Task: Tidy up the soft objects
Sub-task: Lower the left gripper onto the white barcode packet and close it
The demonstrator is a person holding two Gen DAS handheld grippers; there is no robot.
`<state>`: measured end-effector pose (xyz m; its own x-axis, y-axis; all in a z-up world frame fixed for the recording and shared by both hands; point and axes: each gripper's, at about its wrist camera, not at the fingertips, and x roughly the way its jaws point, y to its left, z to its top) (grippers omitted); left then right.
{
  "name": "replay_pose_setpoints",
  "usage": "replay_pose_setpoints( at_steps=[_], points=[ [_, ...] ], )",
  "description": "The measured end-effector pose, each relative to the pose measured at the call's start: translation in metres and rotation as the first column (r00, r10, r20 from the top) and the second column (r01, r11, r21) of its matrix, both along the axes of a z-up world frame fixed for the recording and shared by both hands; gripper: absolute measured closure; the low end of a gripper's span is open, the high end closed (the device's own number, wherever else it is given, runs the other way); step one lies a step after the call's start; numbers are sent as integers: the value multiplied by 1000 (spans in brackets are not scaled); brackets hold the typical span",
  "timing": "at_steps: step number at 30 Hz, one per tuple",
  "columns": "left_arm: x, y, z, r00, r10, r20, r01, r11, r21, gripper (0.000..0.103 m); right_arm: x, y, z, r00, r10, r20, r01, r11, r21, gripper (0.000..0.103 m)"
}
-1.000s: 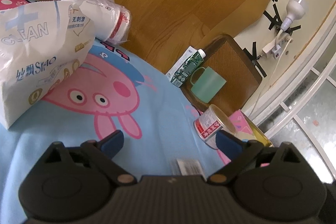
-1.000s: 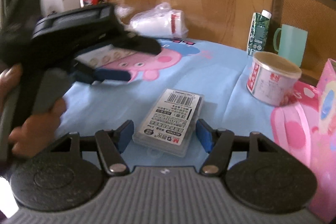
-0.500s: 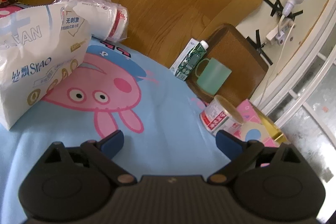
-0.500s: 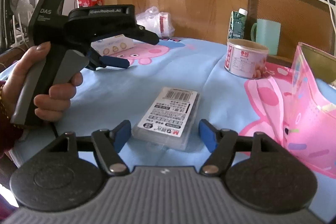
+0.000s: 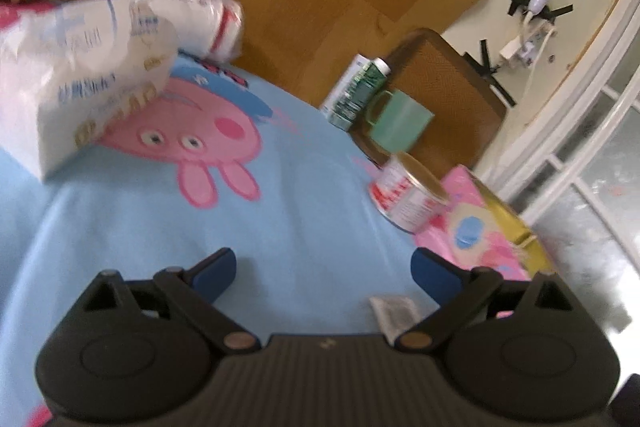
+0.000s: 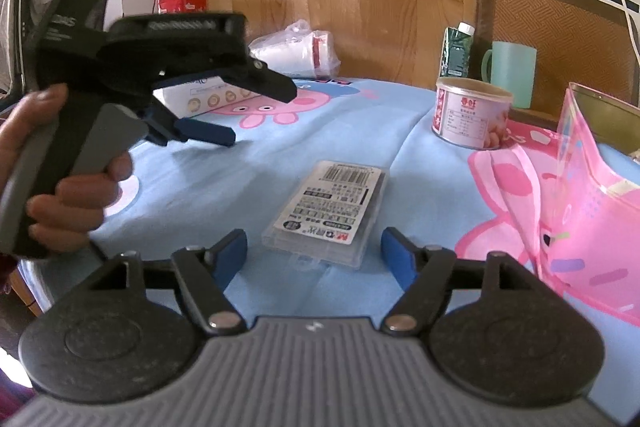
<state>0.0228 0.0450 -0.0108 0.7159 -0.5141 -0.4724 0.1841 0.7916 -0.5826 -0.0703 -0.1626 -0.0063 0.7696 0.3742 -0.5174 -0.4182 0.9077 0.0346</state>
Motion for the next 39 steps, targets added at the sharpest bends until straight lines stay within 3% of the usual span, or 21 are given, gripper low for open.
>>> replay_pose_setpoints(
  at_steps=[9,14,25,32,36,39],
  points=[
    [-8,-8,-3,998,-47,-46,45,998,-42,5,-1,1,-1,1000,-3,3,3,1000,-3,20],
    [-5,1,-7,997,-58,-57,52,993,-102,5,0,2,-2,1000,-6,0,6,1000,-10,14],
    [-9,-9,-4,994,-106,-31,105,994,-22,0,1,4,-2,1000,-19,-9,19,1000,-16,11],
    [-10,1,-6,990,-132,-52,129,989,-72,0,1,5,-2,1000,-21,-11,21,1000,-18,11],
    [-13,8,-6,988,-132,-79,123,986,-115,1,0,7,-1,1000,-8,-9,8,1000,-16,17],
    [-14,16,-6,983,-151,-104,131,976,-176,11,-1,8,0,1000,1,-12,-1,1000,-12,19]
  ],
)
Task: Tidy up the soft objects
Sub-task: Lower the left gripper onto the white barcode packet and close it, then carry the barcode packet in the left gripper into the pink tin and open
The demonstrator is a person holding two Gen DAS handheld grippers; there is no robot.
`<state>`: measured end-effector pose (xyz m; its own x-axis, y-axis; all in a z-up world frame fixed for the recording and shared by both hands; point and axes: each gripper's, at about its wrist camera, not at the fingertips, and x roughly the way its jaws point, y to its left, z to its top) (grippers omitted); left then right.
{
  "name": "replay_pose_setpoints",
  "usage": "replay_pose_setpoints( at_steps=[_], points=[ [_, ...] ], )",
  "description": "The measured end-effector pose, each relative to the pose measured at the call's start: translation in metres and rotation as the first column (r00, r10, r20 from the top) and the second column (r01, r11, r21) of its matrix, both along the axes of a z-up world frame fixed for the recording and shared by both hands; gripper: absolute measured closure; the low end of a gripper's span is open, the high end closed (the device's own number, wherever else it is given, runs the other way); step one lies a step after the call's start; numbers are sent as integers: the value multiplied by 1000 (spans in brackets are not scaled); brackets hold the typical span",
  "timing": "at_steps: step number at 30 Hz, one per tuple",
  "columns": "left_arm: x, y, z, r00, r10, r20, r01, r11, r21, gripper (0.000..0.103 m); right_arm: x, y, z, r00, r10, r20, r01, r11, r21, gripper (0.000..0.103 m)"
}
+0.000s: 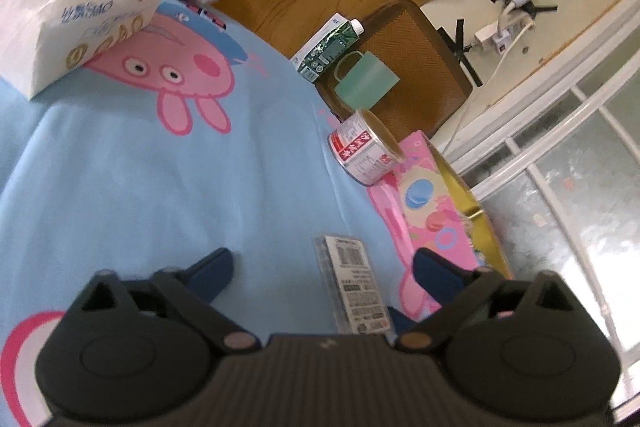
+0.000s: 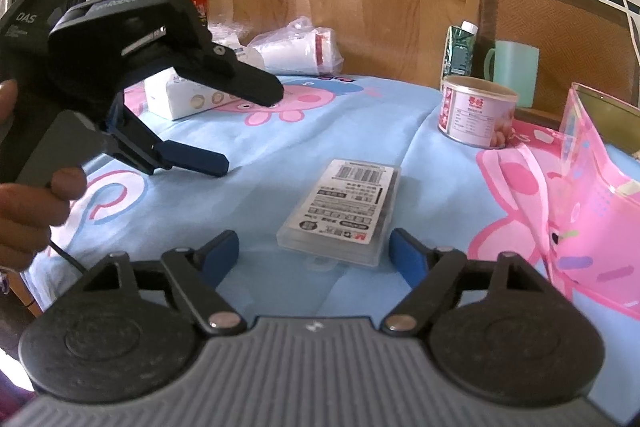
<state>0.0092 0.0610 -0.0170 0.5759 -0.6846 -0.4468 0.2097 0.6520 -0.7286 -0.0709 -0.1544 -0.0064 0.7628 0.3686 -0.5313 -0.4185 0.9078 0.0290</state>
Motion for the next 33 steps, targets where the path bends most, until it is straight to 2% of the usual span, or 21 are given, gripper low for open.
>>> replay_pose_setpoints(
  at_steps=[3,9,10,12,13,17,19,25,29,33],
  points=[
    [0,1,2,999,-36,1,36,998,-55,17,0,1,1,1000,-3,2,3,1000,2,24],
    [1,-25,4,993,-116,3,116,992,-41,24,3,-2,1,1000,-19,0,19,1000,16,30],
    [2,-31,1,992,-128,-8,128,991,-33,27,4,-3,0,1000,-22,-2,22,1000,19,31],
    [5,-44,-7,986,-159,-48,158,987,-31,35,4,-3,0,1000,-29,0,29,999,21,40],
    [5,-50,-9,985,-161,-63,160,987,-20,36,3,-4,0,999,-33,5,33,999,16,40],
    [1,-67,7,983,-181,-10,182,983,34,36,1,-14,5,998,-68,15,67,996,51,41],
    [0,-75,21,980,-199,30,198,979,47,36,-3,-21,13,995,-84,60,80,995,66,41],
    [10,-126,63,956,-270,116,258,960,105,36,-11,-48,38,964,-168,207,155,985,74,41],
    [16,-178,84,924,-341,173,316,935,159,36,-15,-80,51,931,-251,264,233,968,96,41],
    [26,-228,92,894,-406,189,379,910,167,36,-16,-113,57,893,-335,301,322,942,93,41]
  ],
)
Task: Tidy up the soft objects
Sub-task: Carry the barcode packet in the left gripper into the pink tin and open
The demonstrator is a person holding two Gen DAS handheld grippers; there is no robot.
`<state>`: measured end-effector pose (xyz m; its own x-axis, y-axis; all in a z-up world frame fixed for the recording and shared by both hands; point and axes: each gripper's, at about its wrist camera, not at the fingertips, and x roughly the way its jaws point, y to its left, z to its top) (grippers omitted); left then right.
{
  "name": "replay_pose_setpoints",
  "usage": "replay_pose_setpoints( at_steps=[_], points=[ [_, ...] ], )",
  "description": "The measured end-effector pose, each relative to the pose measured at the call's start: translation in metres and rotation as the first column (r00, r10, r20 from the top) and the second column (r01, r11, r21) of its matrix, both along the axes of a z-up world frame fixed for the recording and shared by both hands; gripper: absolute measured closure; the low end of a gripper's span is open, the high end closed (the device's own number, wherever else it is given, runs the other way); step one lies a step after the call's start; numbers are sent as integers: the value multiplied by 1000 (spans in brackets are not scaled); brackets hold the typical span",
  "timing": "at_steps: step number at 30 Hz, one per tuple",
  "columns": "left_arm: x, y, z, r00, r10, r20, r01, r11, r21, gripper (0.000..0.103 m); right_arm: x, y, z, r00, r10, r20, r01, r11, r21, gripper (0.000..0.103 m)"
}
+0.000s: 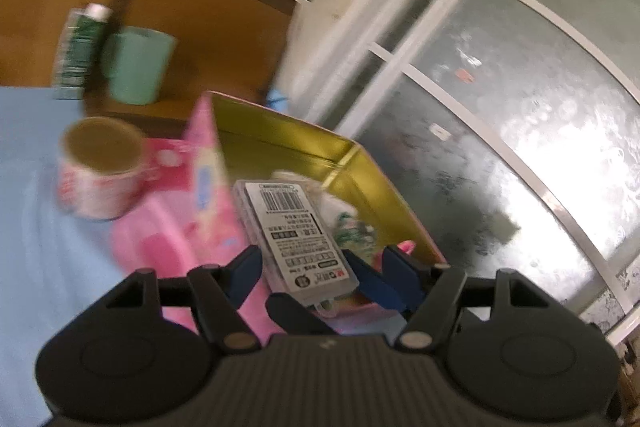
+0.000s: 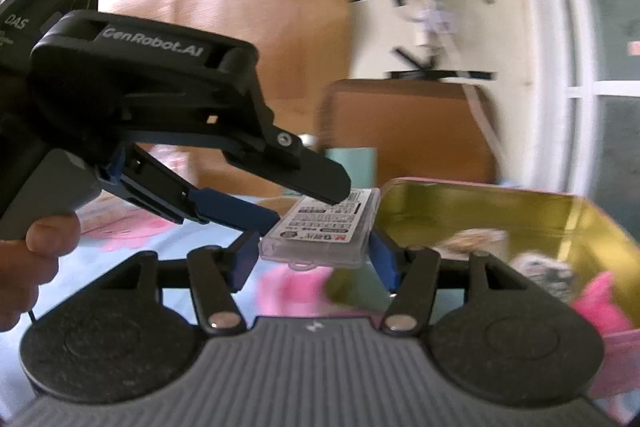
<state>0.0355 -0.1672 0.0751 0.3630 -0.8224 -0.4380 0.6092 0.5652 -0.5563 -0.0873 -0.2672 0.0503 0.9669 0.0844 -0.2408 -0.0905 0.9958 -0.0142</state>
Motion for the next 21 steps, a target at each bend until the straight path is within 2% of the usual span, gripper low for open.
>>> replay_pose_setpoints(
  at_steps=[4,8,11,14,15,17,21],
  points=[
    [10,-44,-3,998,-64,-9,64,998,5,36,0,-33,-2,996,-87,6,87,996,2,41],
    [17,-83,-7,996,-91,6,91,995,33,34,6,-60,-7,988,-153,-2,153,988,1,40],
    [25,-106,-10,994,-104,14,103,993,52,26,21,-70,-11,976,-215,-14,214,976,-45,40],
    [26,-120,-12,996,-84,19,82,993,88,21,36,-82,-18,944,-329,-36,322,939,-121,40],
    [25,-120,-12,996,-87,20,85,993,85,19,37,-89,-19,934,-356,-38,350,930,-107,40],
    [22,-119,-12,996,-82,37,79,993,85,13,29,-103,-17,936,-351,-37,351,936,-21,40],
    [16,-112,-11,997,-45,63,38,993,114,13,5,-104,-16,939,-343,-11,343,937,60,40]
  ],
)
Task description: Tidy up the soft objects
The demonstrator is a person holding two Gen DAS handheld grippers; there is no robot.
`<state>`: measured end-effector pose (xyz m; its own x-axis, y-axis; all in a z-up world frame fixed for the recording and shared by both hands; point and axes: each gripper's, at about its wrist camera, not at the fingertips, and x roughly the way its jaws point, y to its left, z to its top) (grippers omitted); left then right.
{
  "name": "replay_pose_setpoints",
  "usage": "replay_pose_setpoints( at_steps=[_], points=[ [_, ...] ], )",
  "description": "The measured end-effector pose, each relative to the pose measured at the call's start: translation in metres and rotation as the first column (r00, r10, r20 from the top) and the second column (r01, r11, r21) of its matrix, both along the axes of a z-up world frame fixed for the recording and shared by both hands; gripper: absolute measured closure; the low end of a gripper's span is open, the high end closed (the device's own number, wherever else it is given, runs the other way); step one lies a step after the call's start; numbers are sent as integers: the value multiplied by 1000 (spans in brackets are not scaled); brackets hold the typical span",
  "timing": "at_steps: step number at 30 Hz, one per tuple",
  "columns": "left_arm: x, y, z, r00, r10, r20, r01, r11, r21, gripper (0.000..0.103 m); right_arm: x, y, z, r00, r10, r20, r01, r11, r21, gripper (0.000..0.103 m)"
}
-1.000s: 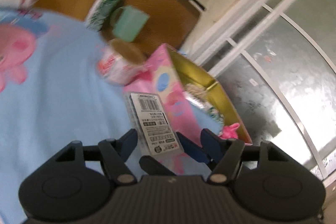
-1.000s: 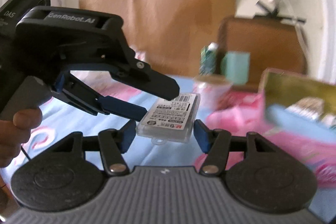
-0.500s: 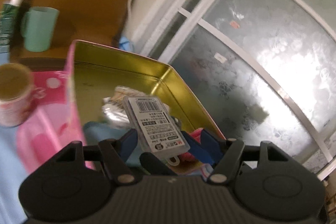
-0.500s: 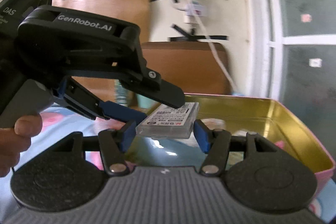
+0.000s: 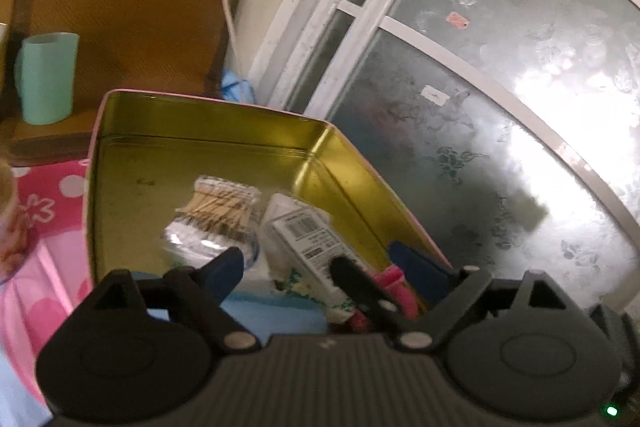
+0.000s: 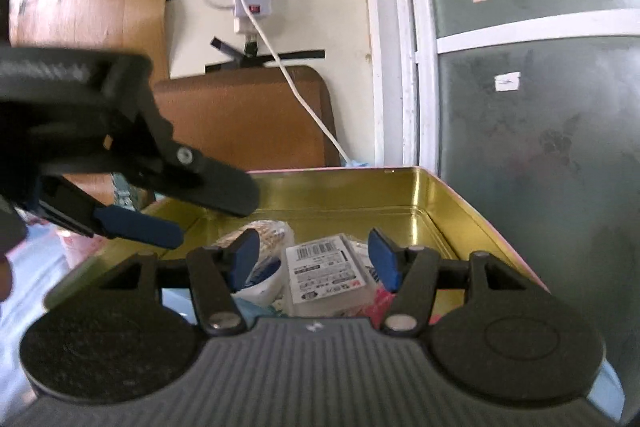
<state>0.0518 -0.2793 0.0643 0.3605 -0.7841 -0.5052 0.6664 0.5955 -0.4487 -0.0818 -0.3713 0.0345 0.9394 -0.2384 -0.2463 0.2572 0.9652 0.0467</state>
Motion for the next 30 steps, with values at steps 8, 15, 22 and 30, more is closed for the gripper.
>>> replay_pose_setpoints(
  at_steps=[8,15,22,30],
  points=[
    [-32,30,11,987,89,131,-99,993,68,7,-38,28,0,997,34,70,-44,989,143,33],
    [-63,65,16,969,165,185,-184,979,89,0,-60,46,-2,993,-14,117,-14,972,235,25],
    [-99,84,13,949,202,243,-245,955,164,0,-77,56,-2,995,-13,95,-20,939,343,18],
    [-137,107,5,932,251,261,-305,932,194,0,-101,82,-1,997,46,57,-64,927,369,17]
  ],
)
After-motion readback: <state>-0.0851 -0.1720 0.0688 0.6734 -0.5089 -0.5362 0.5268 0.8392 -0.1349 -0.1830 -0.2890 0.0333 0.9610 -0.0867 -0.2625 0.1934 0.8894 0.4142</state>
